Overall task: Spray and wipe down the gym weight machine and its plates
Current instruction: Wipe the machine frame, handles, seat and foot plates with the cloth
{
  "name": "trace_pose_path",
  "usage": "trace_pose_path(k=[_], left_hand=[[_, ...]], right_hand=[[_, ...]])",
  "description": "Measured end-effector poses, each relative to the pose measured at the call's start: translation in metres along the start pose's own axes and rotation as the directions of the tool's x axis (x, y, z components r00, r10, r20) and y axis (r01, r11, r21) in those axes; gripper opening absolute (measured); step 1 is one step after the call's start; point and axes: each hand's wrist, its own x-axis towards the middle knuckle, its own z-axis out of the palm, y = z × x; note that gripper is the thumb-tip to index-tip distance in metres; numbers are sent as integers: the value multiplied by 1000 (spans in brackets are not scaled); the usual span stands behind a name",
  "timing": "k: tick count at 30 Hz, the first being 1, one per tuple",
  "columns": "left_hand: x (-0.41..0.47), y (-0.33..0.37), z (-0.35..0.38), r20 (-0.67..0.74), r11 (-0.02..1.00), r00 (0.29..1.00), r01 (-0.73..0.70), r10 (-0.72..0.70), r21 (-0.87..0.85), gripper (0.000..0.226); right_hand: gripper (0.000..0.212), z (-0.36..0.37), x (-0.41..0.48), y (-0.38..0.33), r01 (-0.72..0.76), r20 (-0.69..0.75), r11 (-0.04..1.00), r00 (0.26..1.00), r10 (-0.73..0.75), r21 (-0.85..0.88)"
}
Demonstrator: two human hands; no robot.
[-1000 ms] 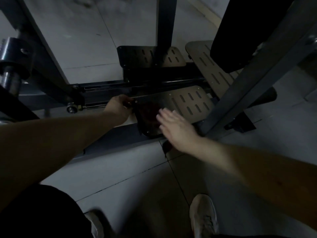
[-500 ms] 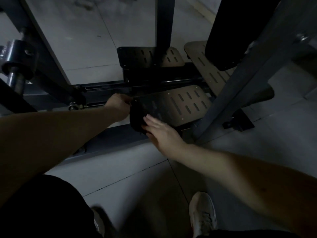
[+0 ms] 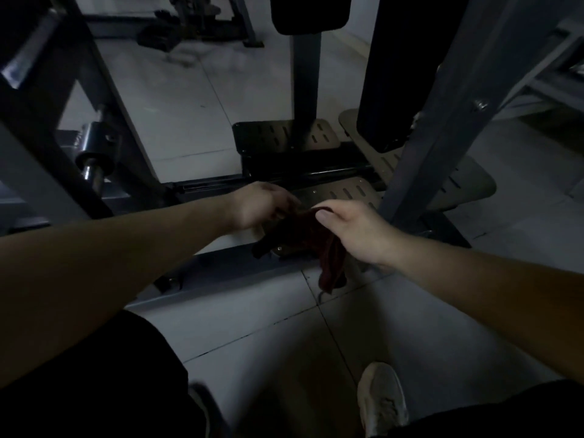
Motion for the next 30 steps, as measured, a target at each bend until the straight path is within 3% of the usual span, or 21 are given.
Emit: trace_pose_path(k=[3, 5, 7, 10, 13, 18, 20, 23, 27, 30], left_hand=[[-23, 2, 5, 44, 999, 999, -9, 6, 53, 27], [-30, -1, 6, 36, 930, 997, -75, 66, 360, 47], [-32, 0, 10, -44, 802, 974, -158, 224, 576, 46], [-40, 8, 16, -23, 833, 970, -196, 243, 518, 23], [-45, 8, 26, 99, 845, 975, -221, 198, 487, 22], [-41, 1, 30, 75, 844, 981, -193, 180, 500, 20], [-41, 1, 31, 52, 884, 985, -170, 164, 436, 20], [-44, 2, 29, 2, 950, 990, -135, 140, 281, 12], [-46, 5, 28, -61, 944, 989, -111, 136, 311, 8], [-45, 9, 29, -130, 951, 984, -74, 118, 302, 18]], right_hand=[[20, -1, -2, 0, -59, -10, 995, 998, 60, 77], [19, 1, -2, 0, -151, -6, 961, 988, 156, 232], [17, 4, -2, -1, -270, 44, 867, 960, 277, 419], [16, 8, -2, -5, -371, 109, 726, 918, 382, 579], [16, 10, -1, -9, -414, 174, 569, 887, 428, 711], [13, 13, 1, -11, -436, 266, 399, 870, 414, 807], [22, 14, 2, -9, -425, 280, 390, 883, 376, 817], [31, 16, 3, -7, -419, 263, 474, 895, 361, 775], [50, 17, 5, -3, -410, 222, 509, 894, 390, 757], [38, 17, 4, 0, -406, 193, 537, 892, 409, 739]])
